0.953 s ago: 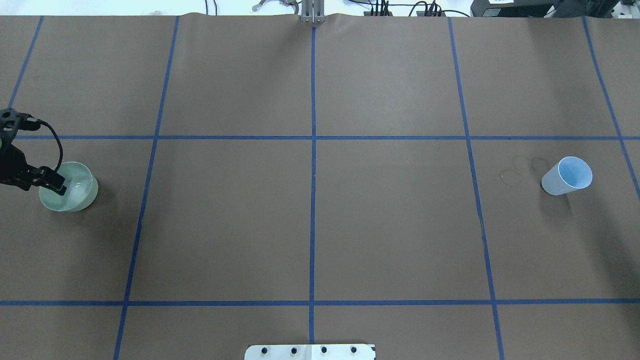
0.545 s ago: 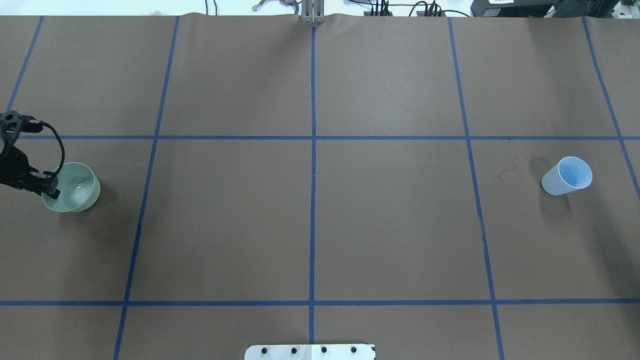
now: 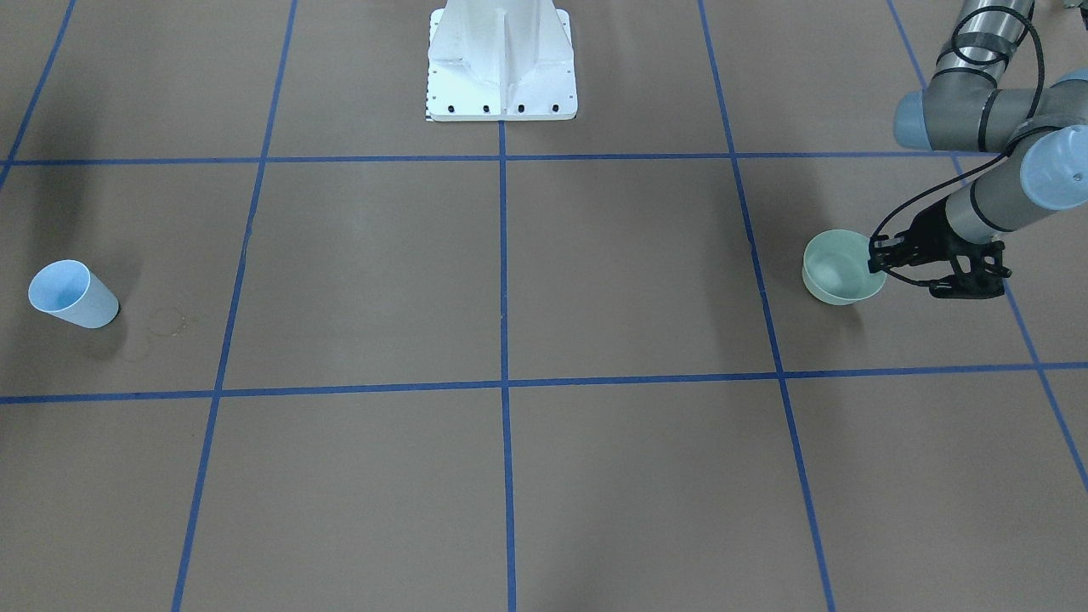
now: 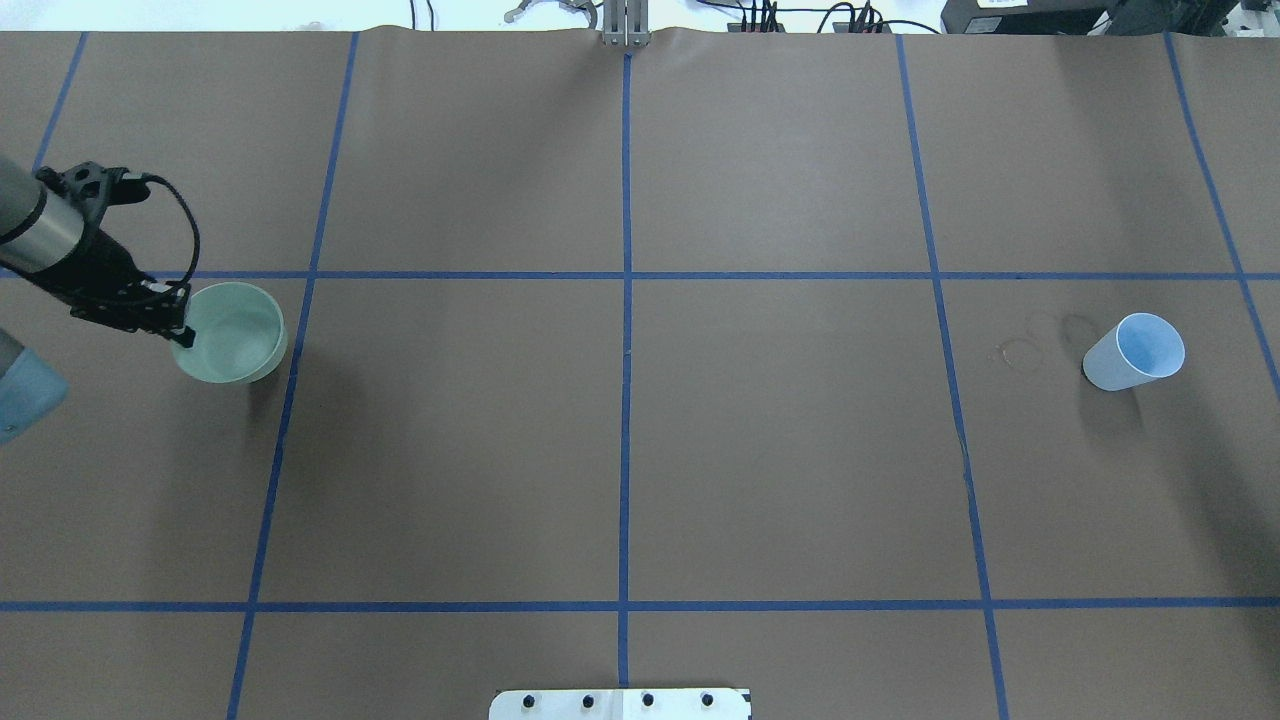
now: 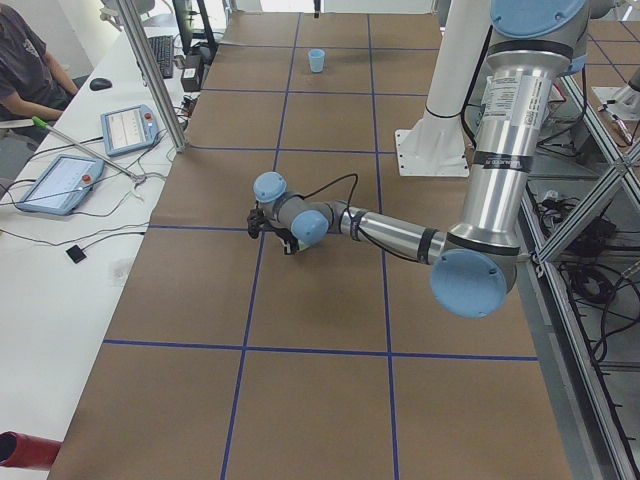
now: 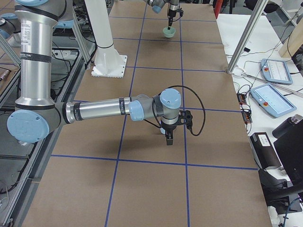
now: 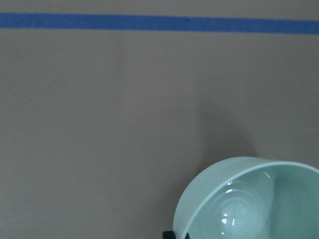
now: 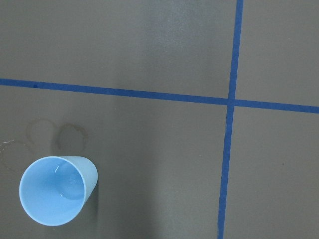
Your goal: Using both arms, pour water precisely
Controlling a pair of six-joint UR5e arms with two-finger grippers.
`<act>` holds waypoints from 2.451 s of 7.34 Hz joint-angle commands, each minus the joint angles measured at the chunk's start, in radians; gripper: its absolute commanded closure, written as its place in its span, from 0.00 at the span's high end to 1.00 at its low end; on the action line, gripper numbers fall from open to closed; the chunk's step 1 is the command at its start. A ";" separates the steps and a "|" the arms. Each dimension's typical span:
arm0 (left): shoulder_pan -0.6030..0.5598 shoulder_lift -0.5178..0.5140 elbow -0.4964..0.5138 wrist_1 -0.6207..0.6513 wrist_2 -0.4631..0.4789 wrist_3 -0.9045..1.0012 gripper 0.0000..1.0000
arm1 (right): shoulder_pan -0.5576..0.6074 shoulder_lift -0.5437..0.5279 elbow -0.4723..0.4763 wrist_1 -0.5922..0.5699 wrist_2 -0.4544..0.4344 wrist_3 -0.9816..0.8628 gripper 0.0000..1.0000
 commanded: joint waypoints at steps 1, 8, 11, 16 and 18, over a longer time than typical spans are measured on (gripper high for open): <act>0.082 -0.173 -0.051 0.056 0.009 -0.253 0.00 | 0.000 0.000 0.000 0.000 0.000 0.002 1.00; 0.358 -0.625 0.289 0.047 0.184 -0.528 0.00 | -0.025 0.002 0.002 0.014 -0.002 0.007 1.00; 0.364 -0.624 0.297 0.046 0.184 -0.528 0.00 | -0.025 0.002 0.002 0.014 -0.002 0.005 1.00; 0.364 -0.620 0.297 0.047 0.184 -0.528 0.01 | -0.028 0.002 0.003 0.015 -0.002 -0.001 1.00; 0.364 -0.620 0.297 0.047 0.184 -0.528 0.52 | -0.028 0.002 0.005 0.014 -0.002 -0.002 1.00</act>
